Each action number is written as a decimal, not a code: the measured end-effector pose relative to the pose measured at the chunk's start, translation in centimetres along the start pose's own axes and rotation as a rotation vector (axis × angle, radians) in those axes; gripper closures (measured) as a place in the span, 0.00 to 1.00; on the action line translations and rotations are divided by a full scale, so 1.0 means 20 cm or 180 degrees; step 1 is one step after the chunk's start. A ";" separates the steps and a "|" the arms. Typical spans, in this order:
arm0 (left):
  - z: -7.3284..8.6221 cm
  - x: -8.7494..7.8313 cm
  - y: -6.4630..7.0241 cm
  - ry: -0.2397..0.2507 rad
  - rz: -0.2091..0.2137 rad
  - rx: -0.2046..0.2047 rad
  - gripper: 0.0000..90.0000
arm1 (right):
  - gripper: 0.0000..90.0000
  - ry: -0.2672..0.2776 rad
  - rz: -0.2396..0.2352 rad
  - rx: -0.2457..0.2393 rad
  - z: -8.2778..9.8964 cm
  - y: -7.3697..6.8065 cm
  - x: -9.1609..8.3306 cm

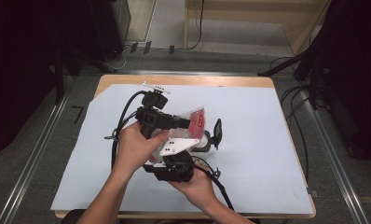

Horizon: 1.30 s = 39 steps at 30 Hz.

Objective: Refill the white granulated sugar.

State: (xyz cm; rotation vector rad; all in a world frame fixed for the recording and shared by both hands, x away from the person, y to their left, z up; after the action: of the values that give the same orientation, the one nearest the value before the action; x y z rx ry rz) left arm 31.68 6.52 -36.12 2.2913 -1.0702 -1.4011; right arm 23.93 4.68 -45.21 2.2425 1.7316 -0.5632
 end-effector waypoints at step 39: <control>0.01 -0.04 -0.02 0.0185 -0.0078 0.0027 0.83 | 0.74 0.0008 0.0019 -0.0095 -0.02 0.00 0.05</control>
State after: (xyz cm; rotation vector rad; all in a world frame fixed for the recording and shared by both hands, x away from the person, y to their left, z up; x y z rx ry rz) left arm 31.53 7.50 -35.88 2.3436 -1.0361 -1.3326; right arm 24.19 5.73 -45.27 2.2282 1.7226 -0.5299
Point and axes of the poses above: each handheld gripper's, and its own axes: x roughly forward along the jaws, z roughly out of its underside, y roughly to its right, the point moved 6 cm from there along x, roughly forward along the jaws, and after that the axes turned 13 degrees about -x, right-handed, at the moved point
